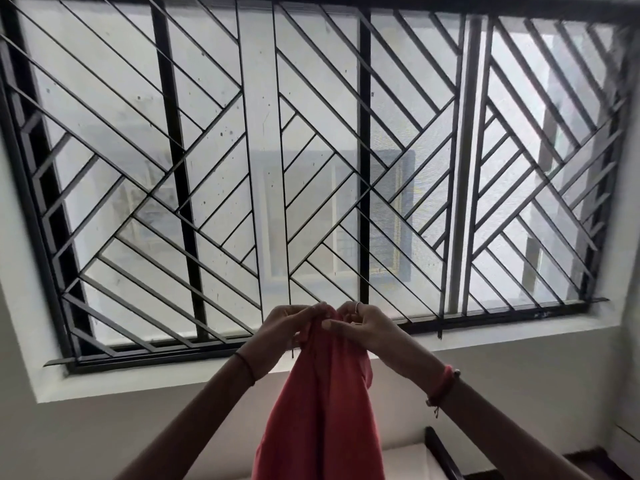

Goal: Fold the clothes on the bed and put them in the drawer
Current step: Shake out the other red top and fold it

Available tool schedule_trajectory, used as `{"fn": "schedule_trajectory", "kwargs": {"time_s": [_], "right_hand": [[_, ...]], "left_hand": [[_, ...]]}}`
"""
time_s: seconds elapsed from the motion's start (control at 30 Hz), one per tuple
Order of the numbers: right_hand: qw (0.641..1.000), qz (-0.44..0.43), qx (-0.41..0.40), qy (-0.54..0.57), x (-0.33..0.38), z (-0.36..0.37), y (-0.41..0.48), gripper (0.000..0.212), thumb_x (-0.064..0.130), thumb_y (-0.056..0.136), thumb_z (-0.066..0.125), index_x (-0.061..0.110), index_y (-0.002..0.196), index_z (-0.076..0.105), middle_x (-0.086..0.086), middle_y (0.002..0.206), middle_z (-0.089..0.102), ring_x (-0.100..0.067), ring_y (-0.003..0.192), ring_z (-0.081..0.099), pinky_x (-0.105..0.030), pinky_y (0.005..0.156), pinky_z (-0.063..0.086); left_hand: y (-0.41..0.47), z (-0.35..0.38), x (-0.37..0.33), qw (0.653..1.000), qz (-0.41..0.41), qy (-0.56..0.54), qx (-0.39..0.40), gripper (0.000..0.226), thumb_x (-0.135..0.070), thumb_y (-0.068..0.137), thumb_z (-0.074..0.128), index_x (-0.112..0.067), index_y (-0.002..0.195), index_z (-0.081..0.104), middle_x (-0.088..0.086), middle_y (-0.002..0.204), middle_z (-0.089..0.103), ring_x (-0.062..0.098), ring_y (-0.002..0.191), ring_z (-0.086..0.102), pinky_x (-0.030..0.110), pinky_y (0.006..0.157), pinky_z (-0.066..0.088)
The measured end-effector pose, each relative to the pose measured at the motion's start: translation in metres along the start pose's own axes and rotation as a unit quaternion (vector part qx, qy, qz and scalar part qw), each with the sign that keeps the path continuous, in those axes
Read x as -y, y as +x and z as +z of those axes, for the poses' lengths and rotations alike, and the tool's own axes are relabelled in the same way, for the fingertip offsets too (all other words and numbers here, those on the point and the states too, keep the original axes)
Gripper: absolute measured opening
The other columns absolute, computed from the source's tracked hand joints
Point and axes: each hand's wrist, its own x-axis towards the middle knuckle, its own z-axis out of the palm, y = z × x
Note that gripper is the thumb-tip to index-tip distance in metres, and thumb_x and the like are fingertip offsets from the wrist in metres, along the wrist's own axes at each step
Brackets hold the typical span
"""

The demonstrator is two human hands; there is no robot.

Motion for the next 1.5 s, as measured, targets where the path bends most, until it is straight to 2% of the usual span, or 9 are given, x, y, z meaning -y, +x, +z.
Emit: {"fn": "schedule_trajectory", "kwargs": {"time_s": [0.37, 0.57, 0.67, 0.77, 0.83, 1.07, 1.2, 1.37, 1.5], "right_hand": [[0.974, -0.046, -0.080, -0.207, 0.004, -0.001, 0.002, 0.012, 0.025, 0.077, 0.077, 0.021, 0.080, 0.066, 0.009, 0.060, 0.055, 0.003, 0.051, 0.048, -0.010, 0.051, 0.037], [0.995, 0.017, 0.098, -0.020, 0.010, -0.014, -0.002, 0.013, 0.013, 0.087, 0.065, 0.012, 0.074, 0.065, 0.009, 0.063, 0.061, -0.002, 0.062, 0.056, -0.013, 0.057, 0.042], [0.994, 0.041, 0.087, 0.059, 0.006, -0.018, 0.002, 0.013, 0.017, 0.089, 0.062, 0.005, 0.088, 0.067, 0.003, 0.074, 0.063, -0.008, 0.072, 0.059, -0.017, 0.062, 0.045], [0.984, 0.072, 0.059, 0.149, 0.000, -0.022, 0.009, 0.027, 0.024, 0.080, 0.072, 0.006, 0.098, 0.065, -0.001, 0.080, 0.059, -0.010, 0.077, 0.055, -0.024, 0.068, 0.039], [0.973, 0.089, 0.058, 0.206, -0.004, -0.025, 0.014, 0.041, 0.026, 0.068, 0.080, 0.006, 0.099, 0.063, -0.004, 0.083, 0.058, -0.014, 0.078, 0.055, -0.027, 0.070, 0.039], [0.949, 0.118, 0.104, 0.275, -0.003, -0.031, 0.016, 0.014, 0.008, 0.074, 0.064, 0.002, 0.084, 0.071, -0.006, 0.076, 0.069, -0.015, 0.068, 0.067, -0.022, 0.069, 0.055], [0.956, 0.130, 0.154, 0.215, 0.001, -0.048, 0.017, 0.050, 0.020, 0.051, 0.089, -0.001, 0.092, 0.070, -0.007, 0.079, 0.070, -0.015, 0.070, 0.068, -0.022, 0.069, 0.056], [0.953, 0.131, 0.144, 0.234, 0.001, -0.048, 0.020, 0.054, 0.019, 0.035, 0.093, 0.003, 0.083, 0.073, -0.008, 0.075, 0.071, -0.016, 0.065, 0.069, -0.025, 0.063, 0.057], [0.946, 0.147, 0.123, 0.263, 0.002, -0.043, 0.024, 0.050, 0.016, 0.030, 0.093, 0.005, 0.075, 0.074, -0.008, 0.072, 0.071, -0.017, 0.064, 0.069, -0.027, 0.067, 0.058]], "left_hand": [[0.011, -0.011, -0.013, 0.973, 0.074, 0.209, 0.068, 0.019, -0.018, 0.095, 0.053, -0.011, 0.082, 0.067, -0.009, 0.054, 0.053, 0.001, 0.047, 0.045, 0.016, 0.046, 0.037], [0.005, -0.016, -0.007, 0.972, 0.083, 0.205, 0.082, 0.024, -0.022, 0.096, 0.051, -0.005, 0.098, 0.067, 0.009, 0.076, 0.052, 0.013, 0.068, 0.046, 0.017, 0.057, 0.038], [0.008, -0.011, 0.004, 0.967, 0.131, 0.210, -0.065, 0.010, -0.019, 0.093, 0.058, -0.010, 0.092, 0.062, -0.001, 0.077, 0.058, -0.004, 0.063, 0.053, 0.019, 0.065, 0.042], [-0.006, -0.005, 0.016, 0.957, 0.146, 0.142, -0.206, 0.012, -0.015, 0.092, 0.058, -0.015, 0.080, 0.056, -0.002, 0.069, 0.056, -0.005, 0.052, 0.052, 0.015, 0.054, 0.042], [-0.021, 0.006, 0.031, 0.971, 0.137, 0.127, -0.151, 0.013, -0.013, 0.092, 0.058, -0.018, 0.081, 0.059, -0.003, 0.070, 0.058, -0.003, 0.055, 0.053, 0.017, 0.055, 0.044], [-0.033, 0.016, 0.060, 0.970, 0.120, 0.184, -0.101, 0.033, 0.000, 0.078, 0.072, -0.031, 0.086, 0.063, -0.015, 0.073, 0.064, -0.010, 0.065, 0.058, 0.012, 0.065, 0.045], [-0.030, -0.014, 0.047, 0.936, 0.130, 0.302, -0.129, 0.022, 0.000, 0.086, 0.062, -0.018, 0.094, 0.073, -0.014, 0.081, 0.065, -0.007, 0.071, 0.059, 0.020, 0.075, 0.047], [-0.029, -0.007, 0.047, 0.877, 0.146, 0.420, -0.181, 0.015, -0.012, 0.092, 0.054, -0.015, 0.101, 0.065, -0.004, 0.093, 0.063, 0.014, 0.087, 0.058, 0.033, 0.084, 0.043], [-0.033, 0.015, 0.046, 0.943, 0.119, 0.250, -0.187, 0.013, -0.007, 0.097, 0.041, -0.017, 0.096, 0.049, -0.009, 0.074, 0.053, 0.016, 0.075, 0.052, 0.021, 0.066, 0.038]]}}
